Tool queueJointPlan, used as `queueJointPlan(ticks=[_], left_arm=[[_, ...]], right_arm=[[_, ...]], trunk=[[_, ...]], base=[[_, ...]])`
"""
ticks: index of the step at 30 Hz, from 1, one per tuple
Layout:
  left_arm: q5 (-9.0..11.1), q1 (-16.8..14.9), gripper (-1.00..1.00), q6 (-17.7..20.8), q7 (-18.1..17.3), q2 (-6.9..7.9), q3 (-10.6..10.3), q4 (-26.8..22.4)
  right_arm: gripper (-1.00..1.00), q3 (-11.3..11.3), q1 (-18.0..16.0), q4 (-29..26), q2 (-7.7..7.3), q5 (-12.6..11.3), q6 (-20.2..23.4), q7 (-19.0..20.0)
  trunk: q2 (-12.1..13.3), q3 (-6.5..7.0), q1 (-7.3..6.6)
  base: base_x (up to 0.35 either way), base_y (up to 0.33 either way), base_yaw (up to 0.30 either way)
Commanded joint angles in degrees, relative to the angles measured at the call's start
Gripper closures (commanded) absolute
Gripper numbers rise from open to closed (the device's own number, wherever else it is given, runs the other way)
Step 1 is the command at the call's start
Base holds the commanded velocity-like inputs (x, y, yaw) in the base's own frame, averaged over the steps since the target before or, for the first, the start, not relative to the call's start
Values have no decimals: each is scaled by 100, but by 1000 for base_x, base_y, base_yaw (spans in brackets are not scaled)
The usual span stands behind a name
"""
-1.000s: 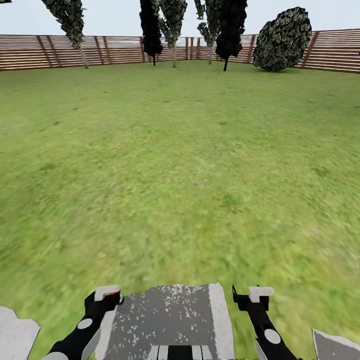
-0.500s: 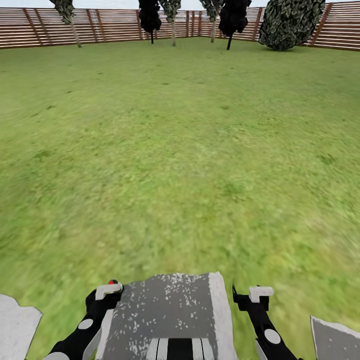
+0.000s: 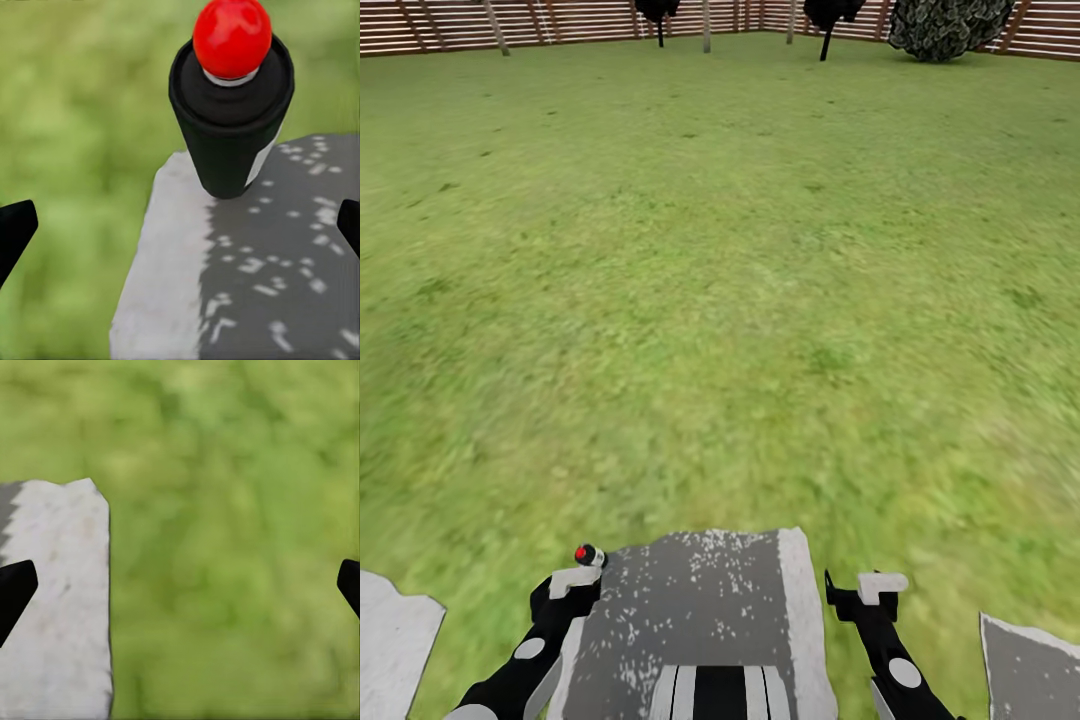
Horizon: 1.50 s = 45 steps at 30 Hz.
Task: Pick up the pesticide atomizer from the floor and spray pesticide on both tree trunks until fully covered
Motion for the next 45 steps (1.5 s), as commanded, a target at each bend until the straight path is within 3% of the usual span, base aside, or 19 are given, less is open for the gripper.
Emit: queueJointPlan(ticks=[1,37,45], left_arm=[[-2,2,-100,-4,2,0,3,0],[8,7,-100,-20,9,14,17,3],[14,7,-100,-21,9,15,20,3]], right_arm=[[-100,0,0,0,0,0,-2,0],[-100,0,0,0,0,0,0,0],[-100,0,0,12,0,0,-2,0]], trunk=[[0,-1,0],[0,-2,0],[-8,-135,15]], base=[[37,0,0],[52,-19,0],[0,0,0]])
